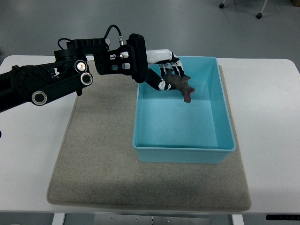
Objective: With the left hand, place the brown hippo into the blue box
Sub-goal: 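Lift the hippo with the left hand and carry it over the blue box, then open the left hand fingers to drop the hippo into the box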
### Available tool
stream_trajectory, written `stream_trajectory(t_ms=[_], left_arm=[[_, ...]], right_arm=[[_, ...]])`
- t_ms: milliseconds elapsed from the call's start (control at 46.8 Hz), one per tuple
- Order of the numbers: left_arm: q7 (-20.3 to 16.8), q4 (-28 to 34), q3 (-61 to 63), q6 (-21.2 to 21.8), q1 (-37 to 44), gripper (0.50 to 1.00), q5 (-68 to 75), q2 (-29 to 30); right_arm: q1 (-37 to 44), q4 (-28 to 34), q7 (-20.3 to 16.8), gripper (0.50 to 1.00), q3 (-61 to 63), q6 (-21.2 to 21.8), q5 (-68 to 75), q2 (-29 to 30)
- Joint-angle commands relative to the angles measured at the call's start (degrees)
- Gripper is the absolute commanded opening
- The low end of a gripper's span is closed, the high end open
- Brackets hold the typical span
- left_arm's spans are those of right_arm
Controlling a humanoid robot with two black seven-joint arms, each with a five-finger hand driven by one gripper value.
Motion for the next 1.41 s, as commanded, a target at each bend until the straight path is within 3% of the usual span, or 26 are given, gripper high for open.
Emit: stream_trajectory(t_ms=[0, 683, 811, 854, 982, 1388], left_arm=[[0.0, 0.0, 1.9, 0.3, 0.2, 0.500, 0.1, -0.6], [-0.1, 0.6, 2.9, 0.9, 4.1, 0.500, 0.5, -3.0], [-0.1, 0.6, 2.9, 1.8, 4.6, 0.670, 0.5, -3.0], [-0.2, 0.6, 2.9, 2.6, 5.0, 0.752, 0.5, -3.1], [-0.2, 0.7, 2.9, 5.1, 6.0, 0.934, 0.4, -3.1], [-0.2, 0.7, 1.1, 6.1, 6.2, 0.964, -1.4, -2.7]], right_arm=[[0.0, 0.0, 0.0, 0.936, 0.0, 0.0, 0.0, 0.0], [0.0, 0.0, 0.0, 0.936, 0.0, 0.0, 0.0, 0.0], [0.0, 0.0, 0.0, 0.936, 0.0, 0.0, 0.0, 0.0], [0.0, 0.0, 0.0, 0.936, 0.0, 0.0, 0.0, 0.0], [0.0, 0.0, 0.0, 0.936, 0.0, 0.0, 0.0, 0.0], [0.0, 0.0, 0.0, 0.936, 0.0, 0.0, 0.0, 0.0]])
